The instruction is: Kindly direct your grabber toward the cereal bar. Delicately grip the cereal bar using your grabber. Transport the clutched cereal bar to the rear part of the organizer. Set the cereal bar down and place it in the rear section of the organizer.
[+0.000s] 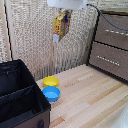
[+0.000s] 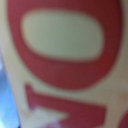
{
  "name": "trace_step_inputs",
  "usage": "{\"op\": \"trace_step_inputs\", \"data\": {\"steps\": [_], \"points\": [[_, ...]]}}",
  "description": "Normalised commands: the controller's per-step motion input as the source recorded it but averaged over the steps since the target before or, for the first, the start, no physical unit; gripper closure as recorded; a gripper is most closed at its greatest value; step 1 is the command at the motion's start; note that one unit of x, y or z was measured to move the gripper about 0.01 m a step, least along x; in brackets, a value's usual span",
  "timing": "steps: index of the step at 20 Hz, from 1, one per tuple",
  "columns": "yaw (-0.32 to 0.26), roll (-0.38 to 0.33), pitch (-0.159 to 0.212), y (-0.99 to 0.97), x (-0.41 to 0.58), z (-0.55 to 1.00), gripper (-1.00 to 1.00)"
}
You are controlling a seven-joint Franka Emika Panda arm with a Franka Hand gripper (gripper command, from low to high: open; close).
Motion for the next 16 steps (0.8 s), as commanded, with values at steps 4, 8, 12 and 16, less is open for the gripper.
{"op": "trace_step_inputs", "data": {"steps": [4,8,12,16], "points": [[-0.159,-0.006,0.000,0.79,0.009,-0.01,1.00],[-0.160,0.000,0.004,0.78,0.005,-0.03,1.00],[-0.159,0.000,0.011,0.77,0.001,-0.04,1.00],[-0.172,0.010,0.021,0.71,0.000,-0.05,1.00]]}}
